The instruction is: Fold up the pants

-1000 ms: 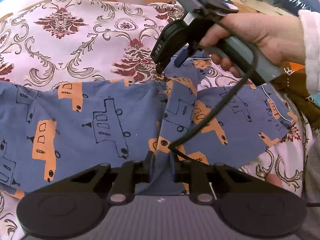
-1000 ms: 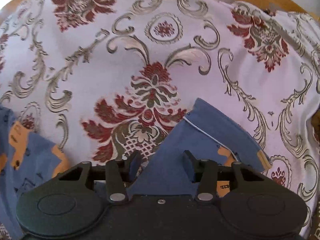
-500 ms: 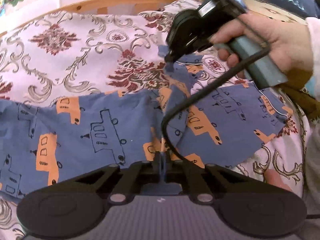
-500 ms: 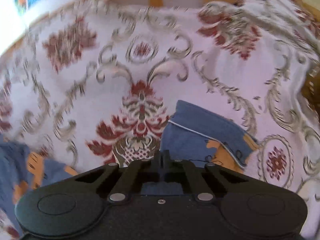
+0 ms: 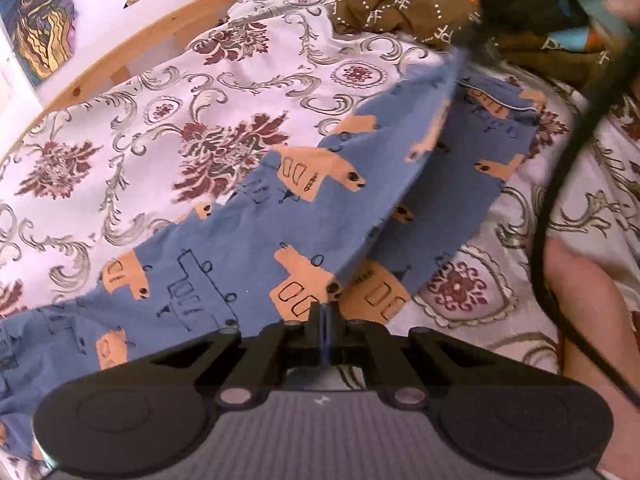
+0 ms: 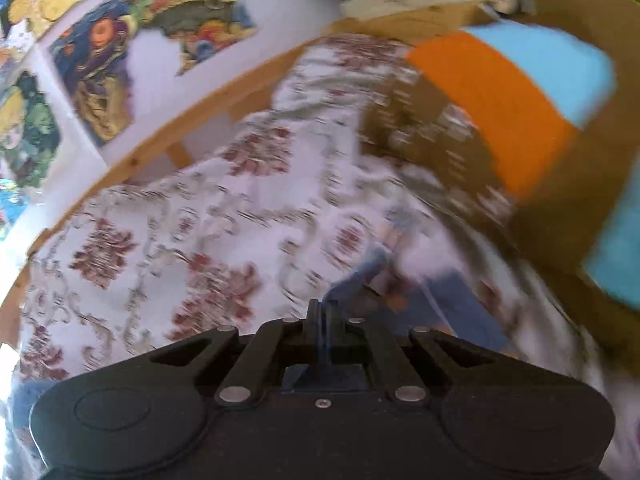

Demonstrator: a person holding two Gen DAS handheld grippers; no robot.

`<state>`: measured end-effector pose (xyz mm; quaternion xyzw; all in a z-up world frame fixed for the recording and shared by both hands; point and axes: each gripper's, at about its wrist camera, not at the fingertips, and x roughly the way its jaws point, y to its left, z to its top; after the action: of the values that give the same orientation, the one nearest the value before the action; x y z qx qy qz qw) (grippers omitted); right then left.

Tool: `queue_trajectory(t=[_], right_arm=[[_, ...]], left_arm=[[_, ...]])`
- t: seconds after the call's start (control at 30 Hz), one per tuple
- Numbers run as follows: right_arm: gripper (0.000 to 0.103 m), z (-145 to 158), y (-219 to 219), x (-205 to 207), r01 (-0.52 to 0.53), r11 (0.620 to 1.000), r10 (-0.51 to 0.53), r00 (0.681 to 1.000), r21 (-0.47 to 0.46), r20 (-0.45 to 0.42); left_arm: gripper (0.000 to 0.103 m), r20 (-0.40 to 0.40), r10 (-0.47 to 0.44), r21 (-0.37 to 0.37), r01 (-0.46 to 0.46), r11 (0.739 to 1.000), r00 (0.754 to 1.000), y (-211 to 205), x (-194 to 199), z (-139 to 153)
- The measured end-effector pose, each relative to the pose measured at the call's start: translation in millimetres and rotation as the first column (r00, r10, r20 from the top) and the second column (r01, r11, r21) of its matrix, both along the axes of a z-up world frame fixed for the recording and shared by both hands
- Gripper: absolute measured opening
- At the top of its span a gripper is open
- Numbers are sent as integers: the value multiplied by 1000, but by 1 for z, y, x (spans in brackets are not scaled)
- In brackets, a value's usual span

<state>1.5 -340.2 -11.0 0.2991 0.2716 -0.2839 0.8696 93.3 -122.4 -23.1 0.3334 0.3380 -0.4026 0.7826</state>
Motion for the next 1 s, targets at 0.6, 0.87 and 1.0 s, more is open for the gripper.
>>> queue_trajectory(t=[0.6,0.87,1.0], right_arm=[[29,-70,-4,-41,-20,985,29,998,172,-50],[71,-32,-8,-43,-154,987,152,987,-40,-62],[63,-37,-28,-38,-152,988,152,987,-12,-48]], left_arm=[[11,-78,-84,46,88,995,993,4,8,-10],[43,-107,-136,32,140,990,985,0,3,3],[43,-99,-139,4,140,990,985,-6,-1,-4]])
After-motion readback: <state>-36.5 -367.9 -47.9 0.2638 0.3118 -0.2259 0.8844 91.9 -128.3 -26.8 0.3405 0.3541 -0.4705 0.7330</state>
